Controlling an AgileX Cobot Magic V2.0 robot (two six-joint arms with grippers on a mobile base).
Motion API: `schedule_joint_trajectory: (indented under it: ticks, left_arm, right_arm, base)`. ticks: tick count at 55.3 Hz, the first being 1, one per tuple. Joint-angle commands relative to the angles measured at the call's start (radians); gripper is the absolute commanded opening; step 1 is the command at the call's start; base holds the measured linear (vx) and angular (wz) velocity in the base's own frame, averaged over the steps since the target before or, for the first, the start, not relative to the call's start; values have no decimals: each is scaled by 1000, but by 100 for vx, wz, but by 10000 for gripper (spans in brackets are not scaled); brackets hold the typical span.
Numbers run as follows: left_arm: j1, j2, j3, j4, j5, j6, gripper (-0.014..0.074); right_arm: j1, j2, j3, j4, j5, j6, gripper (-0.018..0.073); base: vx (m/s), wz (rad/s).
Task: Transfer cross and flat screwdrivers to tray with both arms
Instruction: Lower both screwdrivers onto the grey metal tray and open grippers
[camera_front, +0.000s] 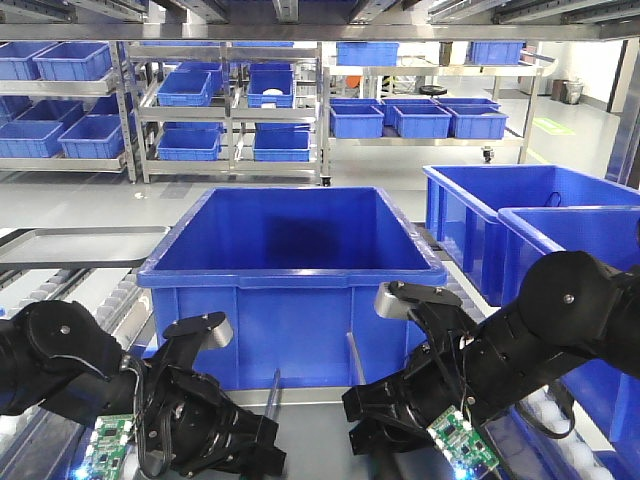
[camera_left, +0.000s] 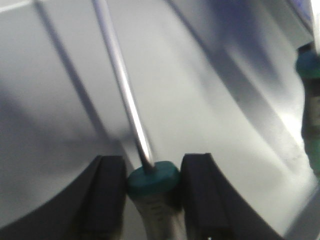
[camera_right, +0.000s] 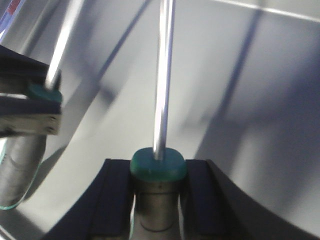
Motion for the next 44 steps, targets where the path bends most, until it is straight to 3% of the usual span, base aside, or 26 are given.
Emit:
schedule_joint_trajectory:
  ticks: [1, 19, 44]
  left_arm:
    - [-4, -42, -34, -56, -38, -9, 420]
    - [-4, -92, -34, -55, -54, -8, 420]
    - [-4, -472, -34, -54, -282, -9, 420]
  right_arm:
    - [-3, -40, -34, 27, -42, -7, 431]
    - [-5, -92, -34, 29, -126, -12, 475]
    - [-5, -409, -34, -20, -224, -62, 475]
  base:
    - [0, 0]
    - [0, 0]
    - [0, 0]
